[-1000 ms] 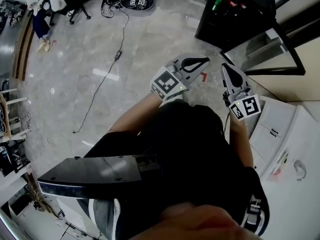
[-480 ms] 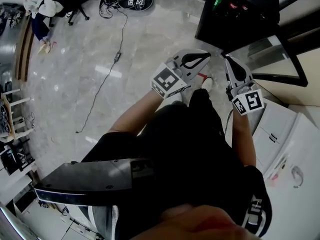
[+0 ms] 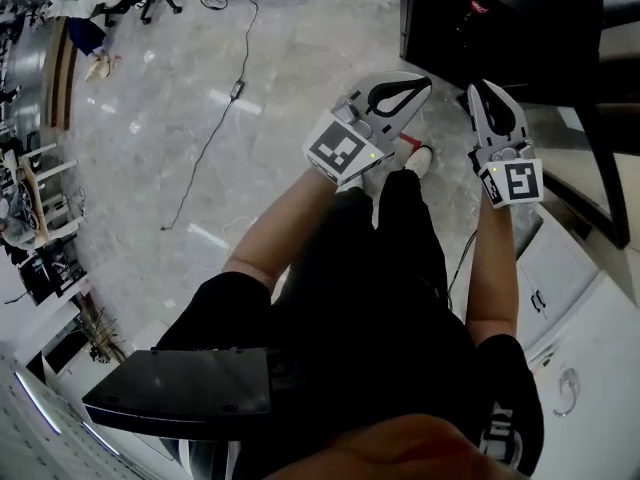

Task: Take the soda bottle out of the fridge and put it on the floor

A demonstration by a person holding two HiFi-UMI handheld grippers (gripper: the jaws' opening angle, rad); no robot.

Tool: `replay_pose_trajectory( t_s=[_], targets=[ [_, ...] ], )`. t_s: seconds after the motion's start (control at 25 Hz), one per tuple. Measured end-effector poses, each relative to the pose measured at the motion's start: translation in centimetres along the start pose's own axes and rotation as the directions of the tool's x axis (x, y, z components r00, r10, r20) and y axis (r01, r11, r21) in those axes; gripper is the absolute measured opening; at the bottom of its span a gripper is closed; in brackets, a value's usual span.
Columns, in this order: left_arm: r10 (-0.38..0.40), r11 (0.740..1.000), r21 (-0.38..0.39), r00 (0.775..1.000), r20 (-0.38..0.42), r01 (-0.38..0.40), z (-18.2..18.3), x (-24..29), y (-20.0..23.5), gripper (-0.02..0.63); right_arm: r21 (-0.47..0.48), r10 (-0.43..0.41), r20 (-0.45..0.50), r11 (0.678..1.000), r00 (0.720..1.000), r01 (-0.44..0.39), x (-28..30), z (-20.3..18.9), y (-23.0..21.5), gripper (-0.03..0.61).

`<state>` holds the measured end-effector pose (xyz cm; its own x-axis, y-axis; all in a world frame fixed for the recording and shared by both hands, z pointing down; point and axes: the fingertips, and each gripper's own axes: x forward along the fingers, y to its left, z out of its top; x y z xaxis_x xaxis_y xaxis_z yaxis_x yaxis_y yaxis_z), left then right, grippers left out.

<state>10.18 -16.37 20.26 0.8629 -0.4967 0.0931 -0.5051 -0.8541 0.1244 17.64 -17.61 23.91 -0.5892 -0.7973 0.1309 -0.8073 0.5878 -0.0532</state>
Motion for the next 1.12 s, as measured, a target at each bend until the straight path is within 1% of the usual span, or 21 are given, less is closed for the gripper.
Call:
replay_pose_trajectory(
  t_s=[0.12, 0.2, 0.28, 0.36, 0.48, 0.56, 0.64, 0.76, 0.96, 1.12],
  targets=[
    [0.027, 0.999, 0.037, 1.000, -0.002, -0.027, -2.9, 3.9, 2.3, 0.005, 0.028, -0.045, 0.008, 0.999, 0.999, 0.045, 2.9, -4.0, -4.7, 0.015],
    [0.037, 0.998, 0.046, 0.999, 0.000, -0.037, -5.1, 6.0, 3.5, 0.005, 0.055, -0.091, 0.008, 0.994, 0.996, 0.090, 4.7, -6.8, -7.5, 0.036],
    [0.058, 0.998, 0.036, 0.998, 0.002, -0.058, -7.7, 7.9, 5.0, 0.005, 0.084, -0.145, 0.002, 0.986, 0.989, 0.145, 6.4, -9.2, -9.8, 0.104],
    [0.094, 0.995, 0.031, 0.996, 0.004, -0.094, -10.5, 9.4, 6.5, 0.005, 0.092, -0.195, 0.004, 0.977, 0.981, 0.194, 8.0, -11.1, -11.6, 0.168],
    [0.120, 0.993, 0.008, 0.993, 0.011, -0.120, -14.2, 10.8, 7.7, 0.005, 0.102, -0.259, 0.027, 0.961, 0.965, 0.255, 9.3, -13.3, -13.7, 0.224],
    [0.128, 0.992, -0.016, 0.992, 0.008, -0.127, -16.1, 11.3, 8.4, 0.005, 0.111, -0.276, 0.030, 0.956, 0.961, 0.271, 10.2, -14.5, -14.9, 0.252],
    [0.133, 0.991, -0.029, 0.991, 0.002, -0.133, -17.5, 11.8, 9.2, 0.005, 0.116, -0.276, 0.028, 0.956, 0.961, 0.271, 11.2, -15.2, -16.0, 0.279],
    [0.131, 0.991, -0.030, 0.991, -0.011, -0.131, -18.5, 12.8, 10.2, 0.005, 0.102, -0.271, 0.030, 0.958, 0.962, 0.267, 12.3, -15.3, -17.5, 0.303],
    [0.120, 0.992, -0.028, 0.993, -0.003, -0.120, -18.5, 14.9, 11.6, 0.005, 0.060, -0.273, 0.032, 0.961, 0.961, 0.271, 14.0, -14.4, -20.2, 0.330],
    [0.119, 0.992, -0.029, 0.993, -0.001, -0.119, -18.5, 15.4, 12.4, 0.005, 0.043, -0.256, 0.019, 0.966, 0.967, 0.255, 16.1, -13.9, -21.6, 0.339]
  ],
)
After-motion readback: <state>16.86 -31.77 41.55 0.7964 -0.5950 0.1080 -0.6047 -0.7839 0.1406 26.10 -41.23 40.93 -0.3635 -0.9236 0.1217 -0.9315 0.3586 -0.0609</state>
